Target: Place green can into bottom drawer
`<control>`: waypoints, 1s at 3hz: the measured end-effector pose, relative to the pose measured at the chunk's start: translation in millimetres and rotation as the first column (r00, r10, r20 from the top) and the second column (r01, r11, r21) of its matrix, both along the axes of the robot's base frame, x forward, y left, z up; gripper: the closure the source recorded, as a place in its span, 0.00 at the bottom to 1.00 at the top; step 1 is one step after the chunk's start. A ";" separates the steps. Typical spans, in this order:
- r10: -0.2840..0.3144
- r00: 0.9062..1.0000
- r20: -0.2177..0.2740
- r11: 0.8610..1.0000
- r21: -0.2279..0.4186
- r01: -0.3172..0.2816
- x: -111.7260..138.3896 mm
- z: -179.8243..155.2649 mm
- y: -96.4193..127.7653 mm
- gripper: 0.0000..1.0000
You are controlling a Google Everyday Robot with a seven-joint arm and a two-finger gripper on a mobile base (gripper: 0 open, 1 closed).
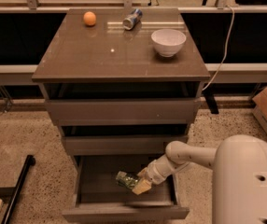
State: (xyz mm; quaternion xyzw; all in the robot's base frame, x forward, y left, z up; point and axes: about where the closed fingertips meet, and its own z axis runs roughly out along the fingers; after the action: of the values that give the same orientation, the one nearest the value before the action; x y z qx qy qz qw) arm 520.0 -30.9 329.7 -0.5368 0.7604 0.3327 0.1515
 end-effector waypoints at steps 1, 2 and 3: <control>0.056 0.997 -0.047 0.993 0.109 -0.051 -3.1 -51.6 8.9 1.00; 0.079 0.988 -0.135 0.981 0.185 -0.054 -3.3 -115.0 9.8 1.00; 0.052 0.988 -0.144 0.979 0.204 -0.022 15.3 -139.0 1.8 1.00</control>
Offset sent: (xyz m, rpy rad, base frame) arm 0.0327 0.0041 -0.1533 0.2357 0.1521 0.0621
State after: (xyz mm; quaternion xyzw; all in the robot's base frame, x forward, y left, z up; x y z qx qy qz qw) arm 535.3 -29.1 190.7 -0.5064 0.7218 0.4500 0.1418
